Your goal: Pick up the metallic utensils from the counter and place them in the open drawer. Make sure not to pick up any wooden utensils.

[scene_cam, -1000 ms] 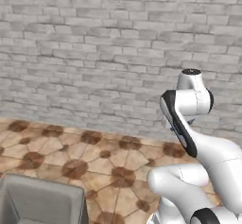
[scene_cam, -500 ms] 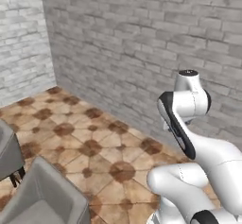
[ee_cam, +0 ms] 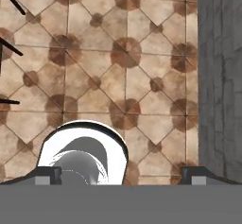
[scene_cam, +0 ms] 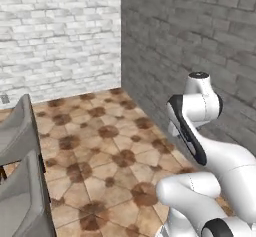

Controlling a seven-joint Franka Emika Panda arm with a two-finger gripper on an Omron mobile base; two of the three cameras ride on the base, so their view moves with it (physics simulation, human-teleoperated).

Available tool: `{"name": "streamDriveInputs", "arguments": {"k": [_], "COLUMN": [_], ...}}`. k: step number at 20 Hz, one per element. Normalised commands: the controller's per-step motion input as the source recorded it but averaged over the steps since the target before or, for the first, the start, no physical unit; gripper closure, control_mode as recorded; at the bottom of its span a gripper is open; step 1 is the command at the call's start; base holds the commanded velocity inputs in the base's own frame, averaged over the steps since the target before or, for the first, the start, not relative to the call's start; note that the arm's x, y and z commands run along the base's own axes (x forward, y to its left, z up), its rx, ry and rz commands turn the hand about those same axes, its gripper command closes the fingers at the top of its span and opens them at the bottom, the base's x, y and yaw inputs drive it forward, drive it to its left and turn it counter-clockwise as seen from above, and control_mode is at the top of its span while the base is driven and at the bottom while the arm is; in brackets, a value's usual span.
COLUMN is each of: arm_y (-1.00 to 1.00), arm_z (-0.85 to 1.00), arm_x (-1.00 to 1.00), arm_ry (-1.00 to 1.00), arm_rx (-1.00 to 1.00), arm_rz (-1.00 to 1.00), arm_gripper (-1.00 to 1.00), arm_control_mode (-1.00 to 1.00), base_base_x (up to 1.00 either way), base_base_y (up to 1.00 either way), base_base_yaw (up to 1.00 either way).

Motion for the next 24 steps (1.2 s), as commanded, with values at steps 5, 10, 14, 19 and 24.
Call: {"name": "streamDriveInputs", "arguments": {"k": [5, 10, 14, 19, 24], "arm_y": [0.00, 0.00, 0.00, 0.00, 0.00], "arm_z": [0.00, 0.00, 0.00, 0.00, 0.00], "arm_x": [0.00, 0.00, 0.00, 0.00, 0.00], "arm_ry": [0.00, 0.00, 0.00, 0.00, 0.00], "arm_rx": [0.00, 0.00, 0.00, 0.00, 0.00], "arm_rz": [0.00, 0.00, 0.00, 0.00, 0.00], "arm_gripper": [-1.00, -1.00, -1.00, -1.00, -1.00], "arm_control_mode": [1.00, 1.00, 1.00, 1.00, 1.00], "base_base_x": [0.53, 0.80, 0.82, 0.85, 0.79], "base_base_y": [-0.77, -0.47, -0.33, -0.41, -0.72], "base_base_yaw": [0.71, 0.77, 0.82, 0.79, 0.66]}}
